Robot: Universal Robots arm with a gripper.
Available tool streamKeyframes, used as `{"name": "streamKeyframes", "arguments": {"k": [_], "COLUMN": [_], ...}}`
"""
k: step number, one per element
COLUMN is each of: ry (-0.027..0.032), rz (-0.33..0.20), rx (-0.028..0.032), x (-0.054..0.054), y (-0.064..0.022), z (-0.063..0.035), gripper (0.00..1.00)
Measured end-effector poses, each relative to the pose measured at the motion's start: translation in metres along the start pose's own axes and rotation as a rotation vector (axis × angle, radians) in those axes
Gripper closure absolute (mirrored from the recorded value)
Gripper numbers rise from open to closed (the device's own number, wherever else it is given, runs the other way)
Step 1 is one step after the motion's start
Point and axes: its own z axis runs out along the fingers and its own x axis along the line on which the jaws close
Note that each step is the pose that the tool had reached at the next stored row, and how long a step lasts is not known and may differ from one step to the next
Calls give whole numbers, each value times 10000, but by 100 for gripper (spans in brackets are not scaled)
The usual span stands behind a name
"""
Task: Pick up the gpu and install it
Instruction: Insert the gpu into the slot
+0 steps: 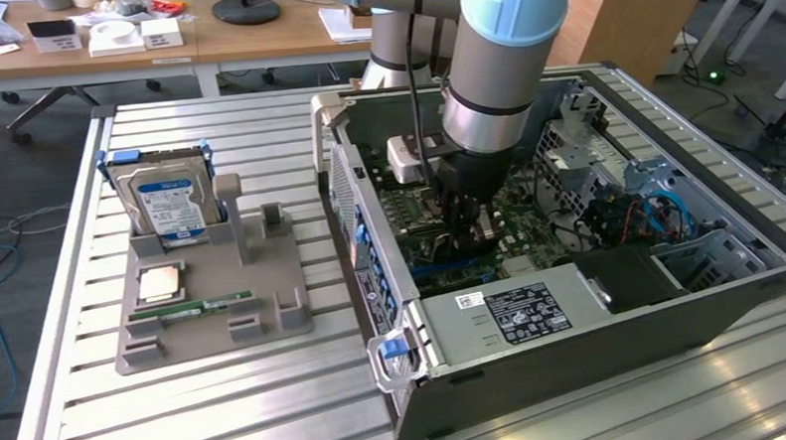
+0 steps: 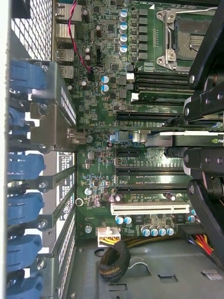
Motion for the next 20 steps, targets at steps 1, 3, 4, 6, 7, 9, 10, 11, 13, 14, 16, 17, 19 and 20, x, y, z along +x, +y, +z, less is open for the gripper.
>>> {"name": "streamKeyframes", "arguments": {"k": [1,3,4,6,7,9,10,11,13,14,16,17,19,20], "ry": [-1,0,0,-1,-1,-1,-1,-1,-1,-2,-3,-2,-1,-1], "rz": [0,0,0,0,0,0,0,0,0,2,0,0,-2,-2], "rx": [1,0,1,1,0,1,1,1,1,3,3,3,2,2], "x": [0,0,0,0,0,0,0,0,0,-1,0,0,0,0], "y": [0,0,0,0,0,0,0,0,0,5,14,17,18,18], "z": [1,1,1,1,1,1,1,1,1,2,1,1,0,0], "gripper": [74,74,74,74,74,74,74,74,74,74,74,74,74,74]}}
